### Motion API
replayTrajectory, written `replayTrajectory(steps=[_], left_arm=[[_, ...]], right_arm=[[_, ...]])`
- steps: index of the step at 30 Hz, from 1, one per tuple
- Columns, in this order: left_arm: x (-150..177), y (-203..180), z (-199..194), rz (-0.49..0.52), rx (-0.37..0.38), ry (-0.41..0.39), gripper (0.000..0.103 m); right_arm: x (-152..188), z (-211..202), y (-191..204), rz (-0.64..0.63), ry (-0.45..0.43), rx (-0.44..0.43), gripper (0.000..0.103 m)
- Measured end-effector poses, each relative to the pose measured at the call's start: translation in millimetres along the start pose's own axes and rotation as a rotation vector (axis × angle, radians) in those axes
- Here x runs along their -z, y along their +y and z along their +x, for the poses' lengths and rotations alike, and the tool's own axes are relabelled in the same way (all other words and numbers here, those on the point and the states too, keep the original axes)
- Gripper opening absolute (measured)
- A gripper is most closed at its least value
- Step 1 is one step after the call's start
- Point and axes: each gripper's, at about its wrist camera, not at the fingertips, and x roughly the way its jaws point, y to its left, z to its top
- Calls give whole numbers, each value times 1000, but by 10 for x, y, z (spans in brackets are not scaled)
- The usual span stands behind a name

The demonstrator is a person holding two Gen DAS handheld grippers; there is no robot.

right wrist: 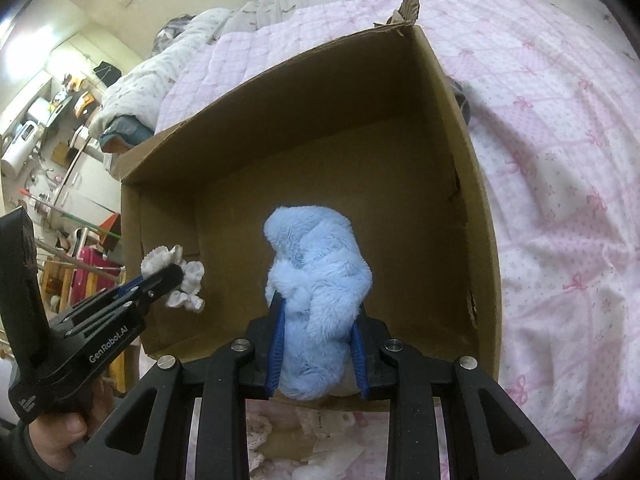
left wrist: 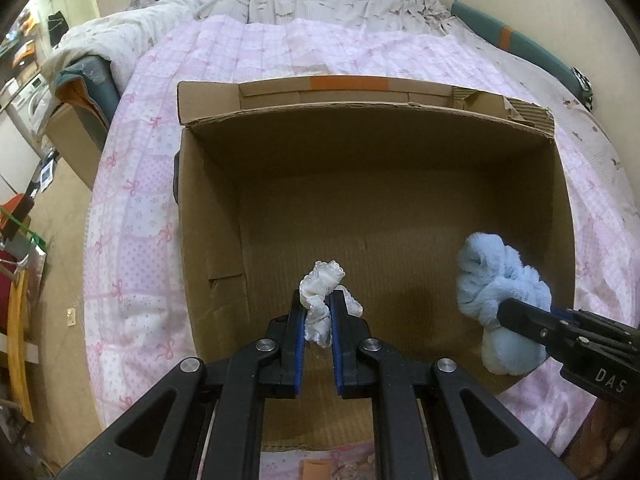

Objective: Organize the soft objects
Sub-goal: 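Open the right tool dropping the blue sock while the left tool drops the scrunchie, then withdraw both open tools from the box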

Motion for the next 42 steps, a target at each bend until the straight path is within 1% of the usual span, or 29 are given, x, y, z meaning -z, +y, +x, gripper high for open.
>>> replayTrajectory(steps=[2,5,7,8,10,11,12,13,14,15,16,18,23,26,28,29,30,31,33,35,38,42], left_arm=[[18,1,-1,-1,-3,0,11],[36,18,-17,-3,-40,-15,11],[48,9,-40,8,-66,-29,16],[49,15,-39,8,-61,-25,19],[58,34,-39,2,-57,-21,21],[60,42,-45,-1,-59,-20,25],[62,52,-55,-5,-58,-22,34],[64,59,-68,-8,-56,-25,39],[67,67,-91,-12,-55,-34,54],[68,67,-114,-14,-54,-44,65],[70,70,-150,-16,-53,-59,68],[64,69,-196,-12,-50,-76,68],[55,92,-255,-19,-55,-87,68],[53,134,-293,-30,-63,-96,68],[56,161,-314,-38,-65,-98,68],[64,164,-325,-42,-65,-99,68],[78,161,-343,-45,-66,-98,68],[90,173,-349,-49,-66,-99,68],[117,155,-392,-42,-60,-100,68],[135,140,-437,-30,-59,-105,68],[172,163,-536,-37,-73,-130,68],[228,181,-600,-42,-80,-133,68]], right_arm=[[1,5,-6,0,0,1,30],[3,5,-10,-1,-2,3,31],[10,-1,-7,3,-3,3,31],[2,6,5,5,-4,5,31],[6,-1,2,10,-6,4,31],[5,-2,4,11,-8,3,31],[7,-5,5,9,-11,3,32],[14,-8,5,6,-13,3,32],[13,-5,9,2,-14,5,32],[18,-2,9,0,-13,7,32],[23,-1,5,0,-14,9,32],[21,-8,-1,4,-18,5,33],[35,-19,-9,12,-24,4,36],[38,-36,28,-10,-33,11,36],[43,-58,45,-18,-44,8,45],[43,-73,51,-19,-51,6,52],[43,-92,49,-17,-62,5,57],[41,-113,49,-17,-73,5,58],[37,-160,54,-19,-97,19,72],[40,-194,49,-22,-106,36,73],[62,-231,18,-12,-100,34,73],[89,-303,5,-16,-109,37,73]])
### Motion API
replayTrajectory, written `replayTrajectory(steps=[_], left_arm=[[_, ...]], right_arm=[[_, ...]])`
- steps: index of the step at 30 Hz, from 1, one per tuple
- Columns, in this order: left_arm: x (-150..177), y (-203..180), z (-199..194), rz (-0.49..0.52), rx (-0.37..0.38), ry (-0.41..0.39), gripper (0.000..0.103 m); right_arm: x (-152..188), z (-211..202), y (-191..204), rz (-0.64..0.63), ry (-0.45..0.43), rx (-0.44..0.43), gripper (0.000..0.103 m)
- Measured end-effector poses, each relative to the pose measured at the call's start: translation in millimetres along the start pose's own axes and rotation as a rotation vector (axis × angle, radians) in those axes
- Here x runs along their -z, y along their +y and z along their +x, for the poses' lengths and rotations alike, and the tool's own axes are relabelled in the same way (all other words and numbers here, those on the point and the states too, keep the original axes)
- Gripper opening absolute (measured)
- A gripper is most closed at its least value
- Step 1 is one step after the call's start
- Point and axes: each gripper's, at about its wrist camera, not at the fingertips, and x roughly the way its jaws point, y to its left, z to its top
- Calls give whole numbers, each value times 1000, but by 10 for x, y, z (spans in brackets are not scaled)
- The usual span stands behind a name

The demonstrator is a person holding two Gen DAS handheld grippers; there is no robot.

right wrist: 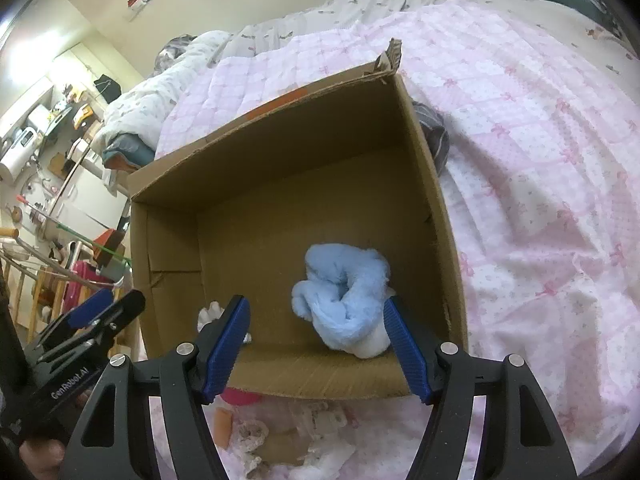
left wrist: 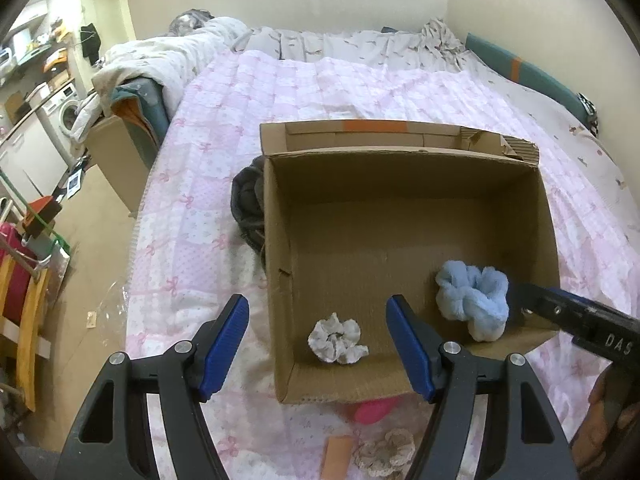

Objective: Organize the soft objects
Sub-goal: 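Withdraw both open tools from the box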

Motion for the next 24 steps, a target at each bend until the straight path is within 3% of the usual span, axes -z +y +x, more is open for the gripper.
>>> replayTrajectory(steps=[24], left_arm=[[559,306,-310,-116,-2,69,69]], right_arm=[[409,-419,-119,-6,-1,27,73]])
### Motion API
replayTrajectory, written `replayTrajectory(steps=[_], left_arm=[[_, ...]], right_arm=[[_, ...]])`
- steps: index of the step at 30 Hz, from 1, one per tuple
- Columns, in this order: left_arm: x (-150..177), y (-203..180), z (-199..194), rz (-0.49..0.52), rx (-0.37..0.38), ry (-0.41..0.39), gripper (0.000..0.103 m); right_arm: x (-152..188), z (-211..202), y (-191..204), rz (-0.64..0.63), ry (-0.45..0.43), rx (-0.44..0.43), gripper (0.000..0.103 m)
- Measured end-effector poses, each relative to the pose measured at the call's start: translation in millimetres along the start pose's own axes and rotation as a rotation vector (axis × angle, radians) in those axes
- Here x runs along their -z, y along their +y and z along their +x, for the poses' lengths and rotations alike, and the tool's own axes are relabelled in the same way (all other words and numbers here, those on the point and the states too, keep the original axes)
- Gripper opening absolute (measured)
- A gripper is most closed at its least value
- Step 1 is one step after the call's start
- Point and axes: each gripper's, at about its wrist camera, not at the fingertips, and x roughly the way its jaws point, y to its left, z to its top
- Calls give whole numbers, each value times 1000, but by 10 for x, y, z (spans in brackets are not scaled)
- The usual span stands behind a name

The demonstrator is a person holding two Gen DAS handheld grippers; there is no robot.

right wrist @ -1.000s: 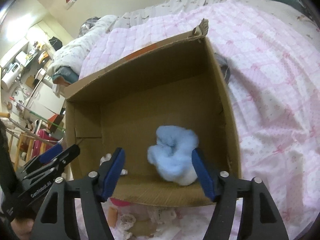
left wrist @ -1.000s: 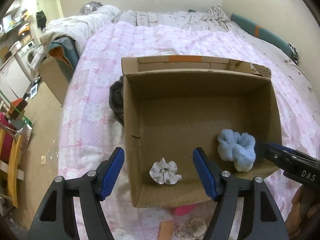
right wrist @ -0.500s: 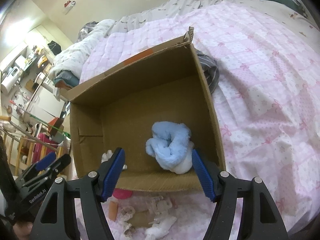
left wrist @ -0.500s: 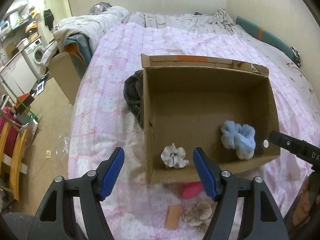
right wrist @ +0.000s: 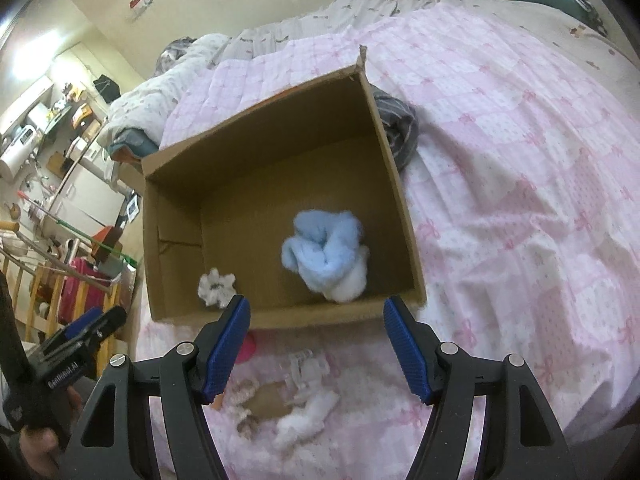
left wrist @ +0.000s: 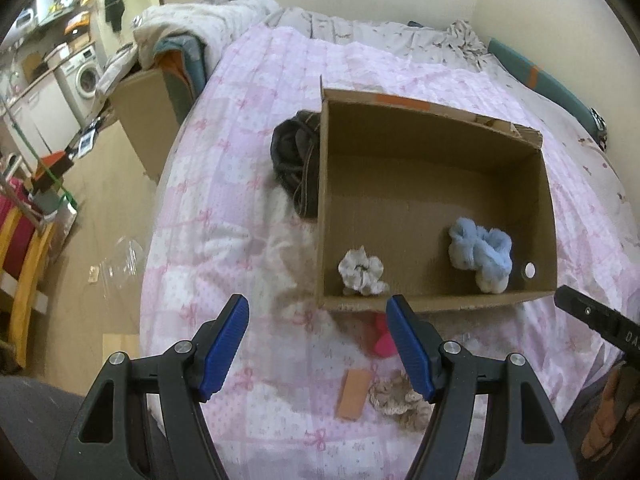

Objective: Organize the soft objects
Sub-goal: 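Withdraw both open tools from the box, then grasp the tan foam cylinder with the left tool while the right tool grasps the white sock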

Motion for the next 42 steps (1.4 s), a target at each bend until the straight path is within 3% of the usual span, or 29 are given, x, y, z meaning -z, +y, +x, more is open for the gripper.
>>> replayTrajectory(steps=[6,12,17,19,23,25,33,38,42], left_arm=[[167,52,97,-9,-10,49,69],[195,144,307,-82,7,128,69],[258,159,564,-122,40,240,68],[331,127,736,-122,59,321,68],[454,-10,1024,-88,88,448,49],[497,-109,1124,-50,89,483,45],[581,-240,1233,25,75,516,5],[471,-109,1065,-67,117,472,4],[421,5,866,-90,93,406,4]], right_arm=[[168,-21,-33,-1,38,17,73],[240,102,-120,54,101,17,73],[277,303,-131,85,174,28,73],[296,377,-127,90,198,28,73],[304,460,-101,79,223,37,73],[299,487,-97,80,229,36,73],[292,563,-79,72,251,23,73],[308,619,-63,69,274,10,73],[391,701,18,14,327,19,73]])
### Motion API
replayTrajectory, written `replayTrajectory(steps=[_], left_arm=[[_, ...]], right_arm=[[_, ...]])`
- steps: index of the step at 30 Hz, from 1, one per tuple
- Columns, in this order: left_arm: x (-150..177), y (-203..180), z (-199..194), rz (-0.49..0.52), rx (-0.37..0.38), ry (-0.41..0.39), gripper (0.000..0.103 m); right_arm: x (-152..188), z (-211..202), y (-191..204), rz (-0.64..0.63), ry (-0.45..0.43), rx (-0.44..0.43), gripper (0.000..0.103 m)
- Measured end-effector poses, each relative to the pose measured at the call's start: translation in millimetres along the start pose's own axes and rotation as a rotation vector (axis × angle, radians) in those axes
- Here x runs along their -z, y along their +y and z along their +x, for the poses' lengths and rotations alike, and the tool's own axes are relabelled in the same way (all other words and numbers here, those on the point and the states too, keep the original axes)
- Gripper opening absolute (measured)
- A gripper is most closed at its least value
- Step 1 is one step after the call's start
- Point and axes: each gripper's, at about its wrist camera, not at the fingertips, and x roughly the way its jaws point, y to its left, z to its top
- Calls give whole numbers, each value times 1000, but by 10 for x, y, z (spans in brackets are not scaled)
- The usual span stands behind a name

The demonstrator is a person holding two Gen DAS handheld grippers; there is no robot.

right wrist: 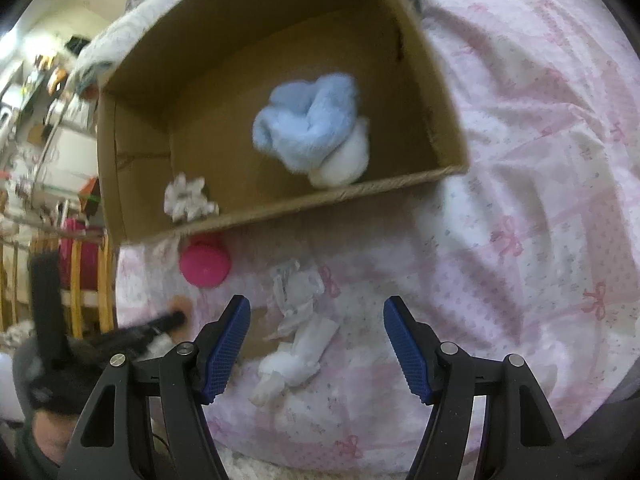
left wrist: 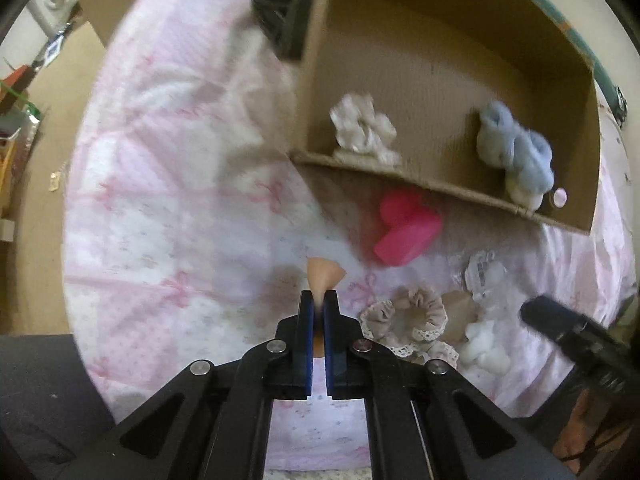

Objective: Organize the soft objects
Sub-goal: 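Grasp the tan foam cylinder with the left tool while the right tool grasps the white sock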

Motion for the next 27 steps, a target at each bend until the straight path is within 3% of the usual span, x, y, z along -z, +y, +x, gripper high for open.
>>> replayTrajectory(steps=[9,16,17,20,23,27], left_arm=[[-30,72,-228,-25,35,-39,4],[-27,133,-353,-22,42,-54,4],[-33,135,-338,-21,39,-57,4],[9,47,-313,-13,27,-63,4],[26,27,-309,-11,22,-68,4],[56,51,-348,-19,17,-78,4]], right_arm=[[229,326,285,-186,163,48,73],[298,548,451,-292,186,138,73],[297,571,478,-312,182,152,71],[292,658,507,-333,193,178,49],[276,634,479,-317,183,165,36],[272,502,408,-301,169,151,33]])
